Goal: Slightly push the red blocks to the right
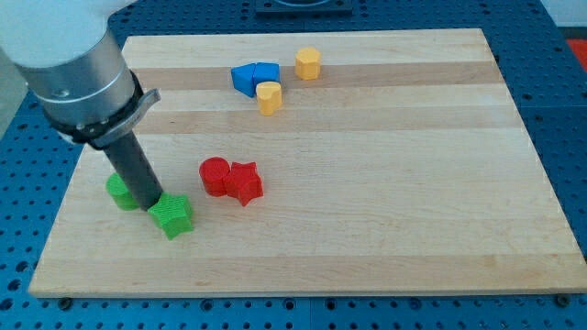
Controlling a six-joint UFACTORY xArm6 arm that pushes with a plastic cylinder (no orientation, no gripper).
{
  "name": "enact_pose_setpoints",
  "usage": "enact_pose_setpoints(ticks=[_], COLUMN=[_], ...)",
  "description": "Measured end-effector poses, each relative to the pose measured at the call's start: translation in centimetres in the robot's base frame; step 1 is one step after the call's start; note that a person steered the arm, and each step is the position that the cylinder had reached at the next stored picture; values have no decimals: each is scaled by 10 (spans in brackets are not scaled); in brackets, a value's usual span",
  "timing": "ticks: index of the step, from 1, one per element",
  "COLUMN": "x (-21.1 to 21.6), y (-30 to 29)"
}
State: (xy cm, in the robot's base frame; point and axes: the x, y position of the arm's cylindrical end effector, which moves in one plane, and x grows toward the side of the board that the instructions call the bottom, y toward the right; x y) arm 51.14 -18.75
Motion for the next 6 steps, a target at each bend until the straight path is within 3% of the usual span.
enact_pose_setpoints(ticks=[2, 4, 6], x=[-14, -14, 15], y=[27, 96, 82])
